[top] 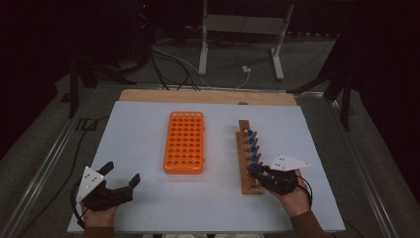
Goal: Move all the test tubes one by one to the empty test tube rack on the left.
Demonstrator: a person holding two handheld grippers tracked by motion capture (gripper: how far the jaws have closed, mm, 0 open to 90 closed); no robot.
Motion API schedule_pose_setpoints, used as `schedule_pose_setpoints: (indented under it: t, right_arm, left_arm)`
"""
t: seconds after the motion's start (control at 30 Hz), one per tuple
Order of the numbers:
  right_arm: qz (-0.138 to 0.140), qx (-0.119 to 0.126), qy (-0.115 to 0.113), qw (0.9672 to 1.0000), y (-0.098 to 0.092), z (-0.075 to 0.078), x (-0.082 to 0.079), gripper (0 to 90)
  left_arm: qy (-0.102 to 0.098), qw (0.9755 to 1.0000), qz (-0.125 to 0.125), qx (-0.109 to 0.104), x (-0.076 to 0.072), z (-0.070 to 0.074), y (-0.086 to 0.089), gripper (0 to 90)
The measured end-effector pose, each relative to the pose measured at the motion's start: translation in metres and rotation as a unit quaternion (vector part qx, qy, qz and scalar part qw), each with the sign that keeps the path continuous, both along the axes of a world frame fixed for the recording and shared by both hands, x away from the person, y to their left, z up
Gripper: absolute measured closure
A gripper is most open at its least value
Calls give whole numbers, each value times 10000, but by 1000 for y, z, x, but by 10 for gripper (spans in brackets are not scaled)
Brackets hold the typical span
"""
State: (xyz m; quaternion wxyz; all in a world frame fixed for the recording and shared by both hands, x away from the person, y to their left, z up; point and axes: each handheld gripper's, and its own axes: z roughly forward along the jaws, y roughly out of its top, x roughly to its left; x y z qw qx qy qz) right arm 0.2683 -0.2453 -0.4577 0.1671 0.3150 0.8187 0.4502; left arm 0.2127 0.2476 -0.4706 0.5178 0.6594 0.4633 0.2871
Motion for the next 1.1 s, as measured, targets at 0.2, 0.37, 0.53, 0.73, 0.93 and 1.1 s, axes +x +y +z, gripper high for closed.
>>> schedule_pose_setpoints:
  t: [0.2, 0.37, 0.53, 0.73, 0.93, 1.1]
  right_arm:
    - [-10, 31, -6, 10000, -1, 6, 1, 768]
    - [21, 55, -2, 10000, -3, 19, 1, 768]
    - [81, 104, 42, 9999, -5, 31, 2, 769]
    - [95, 24, 106, 9999, -3, 42, 4, 770]
    - [128, 102, 121, 9998, -4, 57, 6, 770]
    - [180, 156, 37, 9997, -8, 73, 8, 771]
  left_arm:
    - [-14, 9998, -184, 42, 4, 6, -8, 22]
    - [-24, 9996, -284, -12, 7, 18, -16, 22]
    - [-60, 9990, -439, -37, 11, 24, -24, 22]
    - [-69, 9983, -576, 20, 19, 27, -32, 22]
    - [-170, 9972, -731, 49, 26, 36, -42, 22]
    - [-218, 9960, -867, 47, 33, 44, -51, 23]
